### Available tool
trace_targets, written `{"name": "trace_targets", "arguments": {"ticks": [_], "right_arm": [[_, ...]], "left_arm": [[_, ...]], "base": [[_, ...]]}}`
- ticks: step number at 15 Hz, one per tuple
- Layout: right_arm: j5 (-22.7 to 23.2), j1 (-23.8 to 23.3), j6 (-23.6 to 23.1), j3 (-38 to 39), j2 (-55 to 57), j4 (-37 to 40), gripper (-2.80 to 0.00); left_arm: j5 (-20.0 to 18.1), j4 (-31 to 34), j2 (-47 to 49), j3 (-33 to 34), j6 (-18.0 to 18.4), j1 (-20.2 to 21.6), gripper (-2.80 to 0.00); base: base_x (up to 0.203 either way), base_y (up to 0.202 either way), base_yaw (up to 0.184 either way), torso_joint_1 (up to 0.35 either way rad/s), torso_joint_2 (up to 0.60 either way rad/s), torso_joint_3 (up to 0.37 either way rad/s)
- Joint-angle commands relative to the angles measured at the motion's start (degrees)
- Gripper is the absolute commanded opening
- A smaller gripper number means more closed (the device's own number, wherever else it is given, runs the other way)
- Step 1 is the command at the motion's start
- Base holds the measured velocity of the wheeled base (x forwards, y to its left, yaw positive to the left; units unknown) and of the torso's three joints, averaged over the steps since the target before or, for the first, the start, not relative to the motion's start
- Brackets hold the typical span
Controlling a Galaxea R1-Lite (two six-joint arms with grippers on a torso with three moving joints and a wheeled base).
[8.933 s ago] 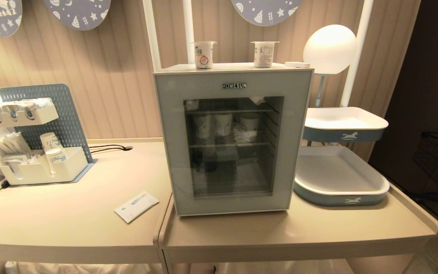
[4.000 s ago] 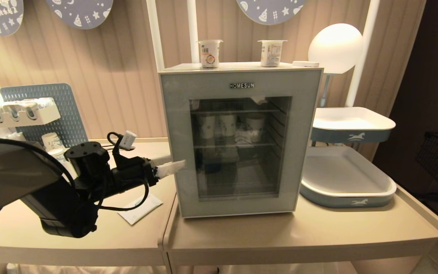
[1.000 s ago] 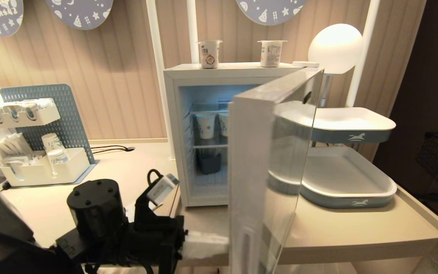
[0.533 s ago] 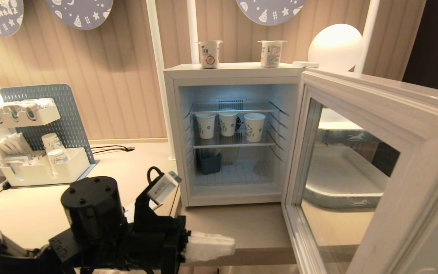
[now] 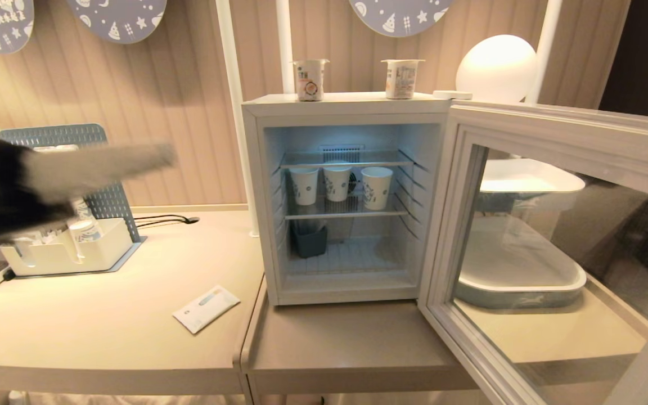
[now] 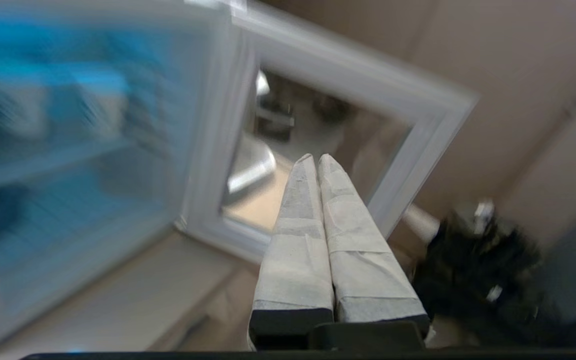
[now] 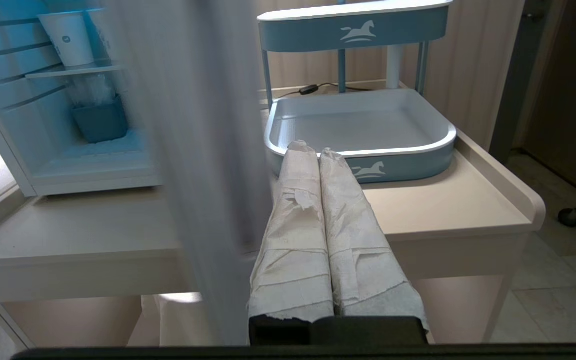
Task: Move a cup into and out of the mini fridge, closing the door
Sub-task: Put the yoghurt in the freezer
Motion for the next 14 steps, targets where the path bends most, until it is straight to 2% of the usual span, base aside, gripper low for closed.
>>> {"name": "trace_targets", "arguments": {"ticks": [1,3,4,5,6,7,9,11,14], "right_arm": [[0.03,0.01,0.00,2.20,0.08,-0.04,-2.80],[0.03,0.01,0.00,2.20,0.08,-0.04,-2.80],[0.03,0.01,0.00,2.20,0.08,-0.04,-2.80],[0.03,0.01,0.00,2.20,0.08,-0.04,-2.80],[0.03,0.01,0.00,2.20,0.08,-0.04,-2.80],[0.03,0.01,0.00,2.20,0.08,-0.04,-2.80],[0.03,0.01,0.00,2.20,0.08,-0.04,-2.80],[0.03,0.01,0.00,2.20,0.08,-0.04,-2.80],[0.03,0.01,0.00,2.20,0.08,-0.04,-2.80]], "left_arm": [[3.31,34.98,-17.39,-11.89,-0.21,1.99,-2.80],[9.03,54.96,-27.86,-22.18,-0.92,4.11,-2.80],[13.22,61.47,-31.40,-25.58,-1.55,5.84,-2.80],[20.44,64.48,-34.25,-26.95,-1.99,8.05,-2.80],[26.22,65.82,-37.00,-27.19,-2.10,9.83,-2.80],[29.99,66.54,-39.55,-27.03,-2.10,10.86,-2.80],[34.86,68.11,-44.92,-24.70,-1.06,12.42,-2.80],[36.52,70.02,-50.10,-19.76,0.26,15.77,-2.80],[37.29,68.56,-58.10,-8.64,5.03,17.01,-2.80]], "base": [[0.000,0.000,0.000,0.000,0.00,0.000],[0.000,0.000,0.000,0.000,0.00,0.000],[0.000,0.000,0.000,0.000,0.00,0.000],[0.000,0.000,0.000,0.000,0.00,0.000],[0.000,0.000,0.000,0.000,0.00,0.000],[0.000,0.000,0.000,0.000,0.00,0.000],[0.000,0.000,0.000,0.000,0.00,0.000],[0.000,0.000,0.000,0.000,0.00,0.000],[0.000,0.000,0.000,0.000,0.00,0.000]]}}
